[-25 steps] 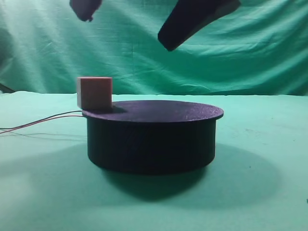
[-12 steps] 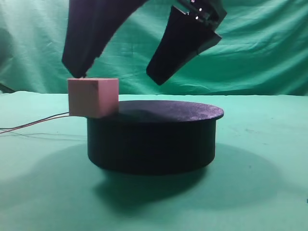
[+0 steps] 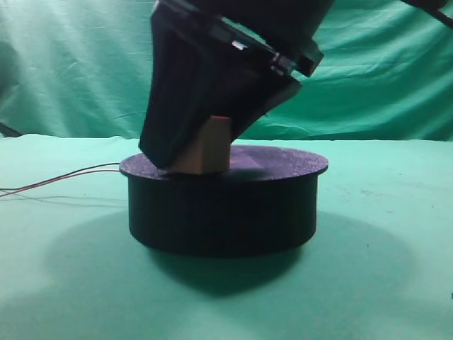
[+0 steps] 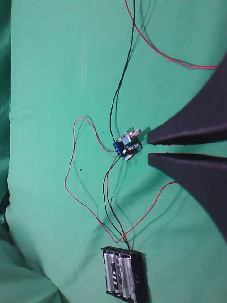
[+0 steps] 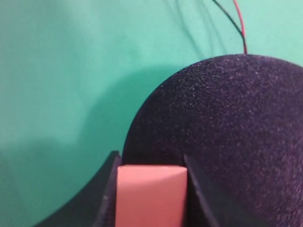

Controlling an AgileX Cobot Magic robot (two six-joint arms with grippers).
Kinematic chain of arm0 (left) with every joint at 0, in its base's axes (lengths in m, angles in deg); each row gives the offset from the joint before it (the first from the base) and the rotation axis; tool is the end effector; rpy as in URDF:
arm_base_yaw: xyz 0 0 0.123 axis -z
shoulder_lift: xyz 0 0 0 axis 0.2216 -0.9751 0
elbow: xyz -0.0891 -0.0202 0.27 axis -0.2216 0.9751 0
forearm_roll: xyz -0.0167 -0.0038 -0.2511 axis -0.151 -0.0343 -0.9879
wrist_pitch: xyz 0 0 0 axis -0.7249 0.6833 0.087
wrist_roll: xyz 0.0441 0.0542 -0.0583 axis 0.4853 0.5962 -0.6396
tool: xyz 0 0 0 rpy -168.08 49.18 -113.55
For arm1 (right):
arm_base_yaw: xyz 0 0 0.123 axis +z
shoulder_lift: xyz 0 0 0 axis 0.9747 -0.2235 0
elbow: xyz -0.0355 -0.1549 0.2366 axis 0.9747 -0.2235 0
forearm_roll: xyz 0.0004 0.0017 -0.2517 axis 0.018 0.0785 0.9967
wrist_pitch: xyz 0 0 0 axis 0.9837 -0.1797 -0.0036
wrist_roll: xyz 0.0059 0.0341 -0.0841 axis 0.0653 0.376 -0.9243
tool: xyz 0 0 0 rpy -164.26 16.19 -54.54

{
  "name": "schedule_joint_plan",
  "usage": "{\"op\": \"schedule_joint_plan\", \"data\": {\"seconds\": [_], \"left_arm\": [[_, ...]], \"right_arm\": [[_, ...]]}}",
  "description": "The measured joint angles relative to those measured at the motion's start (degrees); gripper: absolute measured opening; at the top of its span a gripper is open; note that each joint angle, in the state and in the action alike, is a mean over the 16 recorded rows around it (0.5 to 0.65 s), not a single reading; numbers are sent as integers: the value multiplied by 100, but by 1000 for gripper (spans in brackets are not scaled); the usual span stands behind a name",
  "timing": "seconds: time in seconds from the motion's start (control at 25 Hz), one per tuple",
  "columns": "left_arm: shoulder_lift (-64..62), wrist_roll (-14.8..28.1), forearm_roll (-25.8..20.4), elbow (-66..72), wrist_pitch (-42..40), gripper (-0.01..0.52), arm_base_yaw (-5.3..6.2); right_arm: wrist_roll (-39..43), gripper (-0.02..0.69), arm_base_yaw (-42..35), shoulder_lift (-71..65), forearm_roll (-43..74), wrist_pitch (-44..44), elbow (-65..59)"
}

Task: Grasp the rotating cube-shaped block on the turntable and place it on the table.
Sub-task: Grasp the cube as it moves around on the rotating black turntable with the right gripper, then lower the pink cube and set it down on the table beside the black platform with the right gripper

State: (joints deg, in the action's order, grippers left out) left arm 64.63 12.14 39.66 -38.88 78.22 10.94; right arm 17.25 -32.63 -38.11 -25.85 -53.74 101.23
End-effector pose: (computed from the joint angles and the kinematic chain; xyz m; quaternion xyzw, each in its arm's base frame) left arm 0.0523 0.0048 0.1728 -0.0188 0.7988 0.0265 0.6007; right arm 0.1999 0.2188 0.2205 -0.4246 0.8538 0.1771 0.2436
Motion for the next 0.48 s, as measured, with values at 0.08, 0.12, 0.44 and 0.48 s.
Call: {"op": "schedule_joint_plan", "data": {"seconds": [0.08, 0.12, 0.44, 0.48], "left_arm": [[0, 0, 0, 0, 0, 0, 0], [0, 0, 0, 0, 0, 0, 0], [0, 0, 0, 0, 0, 0, 0], [0, 0, 0, 0, 0, 0, 0]], "right_arm": [[327, 233, -243, 238, 291, -155, -10], [498, 233, -371, 362, 439, -219, -38], [1789, 233, -1303, 1078, 1455, -87, -839], [1900, 233, -1381, 1090, 1536, -7, -974]]}}
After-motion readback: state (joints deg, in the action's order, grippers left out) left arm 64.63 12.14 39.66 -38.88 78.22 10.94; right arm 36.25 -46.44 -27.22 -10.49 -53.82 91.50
